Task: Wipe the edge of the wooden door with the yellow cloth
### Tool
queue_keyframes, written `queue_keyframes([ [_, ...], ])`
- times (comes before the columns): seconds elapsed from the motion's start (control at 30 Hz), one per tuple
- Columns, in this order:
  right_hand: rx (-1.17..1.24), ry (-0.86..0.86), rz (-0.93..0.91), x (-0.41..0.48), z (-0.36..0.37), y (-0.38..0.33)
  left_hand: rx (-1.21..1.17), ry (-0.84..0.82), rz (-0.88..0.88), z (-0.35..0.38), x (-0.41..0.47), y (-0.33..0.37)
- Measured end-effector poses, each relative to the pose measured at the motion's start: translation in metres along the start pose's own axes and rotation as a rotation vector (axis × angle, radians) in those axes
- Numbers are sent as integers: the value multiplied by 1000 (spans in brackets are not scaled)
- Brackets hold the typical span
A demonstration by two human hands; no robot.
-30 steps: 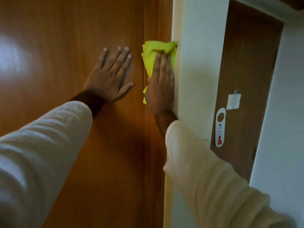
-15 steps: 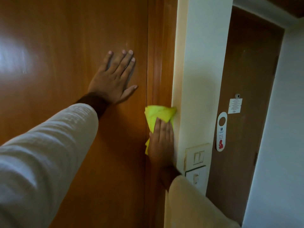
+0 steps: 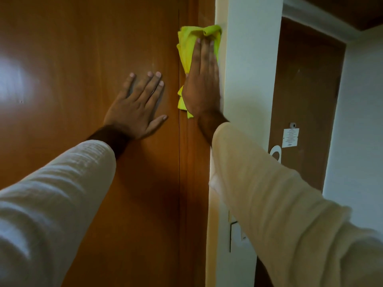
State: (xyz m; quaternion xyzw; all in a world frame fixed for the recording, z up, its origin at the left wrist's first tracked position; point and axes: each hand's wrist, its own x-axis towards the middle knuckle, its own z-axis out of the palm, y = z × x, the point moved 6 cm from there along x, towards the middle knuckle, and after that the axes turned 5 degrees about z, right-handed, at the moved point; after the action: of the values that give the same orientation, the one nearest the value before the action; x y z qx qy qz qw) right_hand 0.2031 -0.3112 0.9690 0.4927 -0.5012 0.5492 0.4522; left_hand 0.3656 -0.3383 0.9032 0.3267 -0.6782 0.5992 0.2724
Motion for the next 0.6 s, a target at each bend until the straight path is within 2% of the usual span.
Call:
queue_keyframes([
  [0.33, 8, -121, 38, -64, -13, 4, -9, 2, 3, 0, 2, 2],
  [0.47, -29, -245, 63, -163, -10, 14, -11, 10, -7, -1, 0, 1],
  [0.6, -103, -259, 107, -268, -10, 28, -12, 0, -8, 0, 1, 1],
])
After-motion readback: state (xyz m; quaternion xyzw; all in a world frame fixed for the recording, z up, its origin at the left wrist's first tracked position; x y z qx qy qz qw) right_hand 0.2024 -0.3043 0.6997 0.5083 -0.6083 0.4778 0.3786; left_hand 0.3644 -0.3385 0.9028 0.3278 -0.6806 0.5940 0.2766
